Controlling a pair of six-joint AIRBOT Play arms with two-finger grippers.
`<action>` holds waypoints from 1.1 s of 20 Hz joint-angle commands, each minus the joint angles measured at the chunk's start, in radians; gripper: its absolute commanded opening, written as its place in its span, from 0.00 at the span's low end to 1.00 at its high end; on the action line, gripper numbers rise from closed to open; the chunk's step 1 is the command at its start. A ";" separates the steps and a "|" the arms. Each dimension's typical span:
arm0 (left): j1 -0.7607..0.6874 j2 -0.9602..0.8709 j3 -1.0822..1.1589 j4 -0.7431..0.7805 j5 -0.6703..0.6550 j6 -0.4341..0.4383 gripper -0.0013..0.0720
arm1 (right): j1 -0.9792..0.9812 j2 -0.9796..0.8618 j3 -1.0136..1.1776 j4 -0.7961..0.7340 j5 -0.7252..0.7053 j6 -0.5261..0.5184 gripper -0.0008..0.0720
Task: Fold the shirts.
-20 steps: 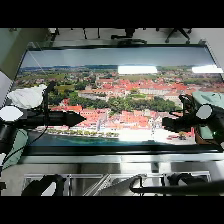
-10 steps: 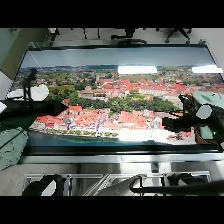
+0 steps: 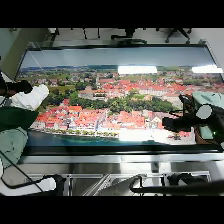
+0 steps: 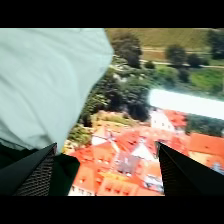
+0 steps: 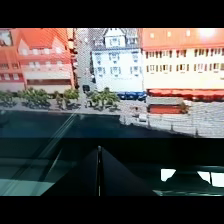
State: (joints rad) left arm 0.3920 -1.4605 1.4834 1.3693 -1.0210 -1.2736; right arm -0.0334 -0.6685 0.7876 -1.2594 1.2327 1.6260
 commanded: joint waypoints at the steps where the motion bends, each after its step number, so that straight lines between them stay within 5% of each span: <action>1: 0.077 -0.270 0.133 0.043 0.028 -0.002 0.97 | 0.001 -0.005 0.000 0.000 -0.002 0.000 0.04; 8: 0.080 -0.568 0.336 0.043 -0.026 -0.004 0.92 | 0.001 -0.005 0.000 0.000 -0.002 -0.001 0.04; 10: 0.072 -0.587 0.383 0.042 -0.084 -0.002 0.05 | 0.001 -0.005 0.000 0.000 -0.002 -0.005 0.04; 17: 0.001 -0.446 0.587 -0.307 -0.241 -0.008 0.03 | 0.001 -0.005 -0.001 0.017 -0.002 -0.003 0.04; 22: -0.175 -0.159 0.477 -0.509 -0.322 0.001 0.03 | 0.000 -0.005 0.002 0.056 -0.005 -0.054 0.04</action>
State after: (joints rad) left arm 0.3080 -1.7527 1.9976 0.9981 -1.2720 -1.2789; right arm -0.0334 -0.6731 0.7876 -1.2198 1.2278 1.6089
